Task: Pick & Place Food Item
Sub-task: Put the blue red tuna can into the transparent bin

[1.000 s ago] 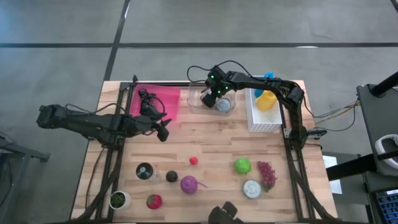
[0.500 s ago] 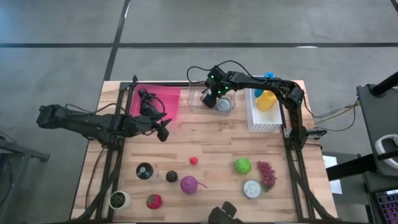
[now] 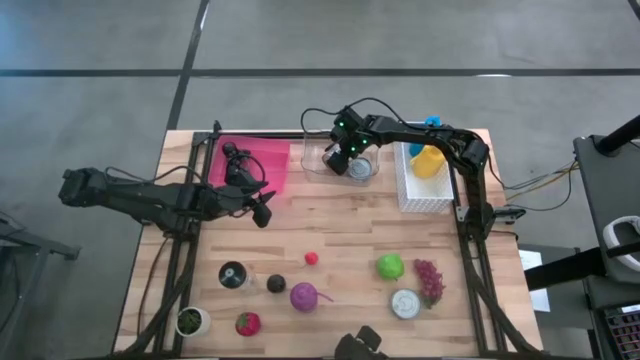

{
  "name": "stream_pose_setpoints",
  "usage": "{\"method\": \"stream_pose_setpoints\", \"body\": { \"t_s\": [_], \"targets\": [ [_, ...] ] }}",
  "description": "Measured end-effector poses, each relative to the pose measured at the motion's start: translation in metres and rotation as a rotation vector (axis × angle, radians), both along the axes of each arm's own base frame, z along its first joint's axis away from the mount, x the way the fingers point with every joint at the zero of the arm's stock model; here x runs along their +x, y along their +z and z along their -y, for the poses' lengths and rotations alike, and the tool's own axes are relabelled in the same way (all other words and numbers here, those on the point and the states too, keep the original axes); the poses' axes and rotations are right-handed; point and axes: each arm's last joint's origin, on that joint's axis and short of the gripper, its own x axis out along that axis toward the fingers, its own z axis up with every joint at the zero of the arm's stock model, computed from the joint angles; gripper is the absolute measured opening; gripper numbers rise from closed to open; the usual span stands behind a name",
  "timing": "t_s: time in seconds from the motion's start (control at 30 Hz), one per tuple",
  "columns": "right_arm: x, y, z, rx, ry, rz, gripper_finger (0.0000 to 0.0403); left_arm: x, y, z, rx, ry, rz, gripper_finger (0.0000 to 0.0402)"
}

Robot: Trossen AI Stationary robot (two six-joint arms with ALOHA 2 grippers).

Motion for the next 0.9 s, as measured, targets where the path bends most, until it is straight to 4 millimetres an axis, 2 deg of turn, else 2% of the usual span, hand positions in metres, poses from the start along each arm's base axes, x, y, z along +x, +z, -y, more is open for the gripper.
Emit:
{"method": "stream_pose_setpoints", "body": {
  "t_s": [0.53, 0.67, 0.9],
  "targets": [
    [0.004, 0.0, -0.004, -0.033, -0.001, -0.006, 0.0223, 0.0, 0.0, 0.0, 0.0, 0.0, 0.0, 0.0169],
    [0.01, 0.002, -0.01, -0.062, 0.005, 0.011, 0.025, 0.0, 0.0, 0.0, 0.0, 0.0, 0.0, 0.0171],
    [0.013, 0.003, -0.013, -0.02, -0.033, 0.037, 0.0331, 0.0, 0.0, 0.0, 0.0, 0.0, -0.001, 0.0168]
  ]
}}
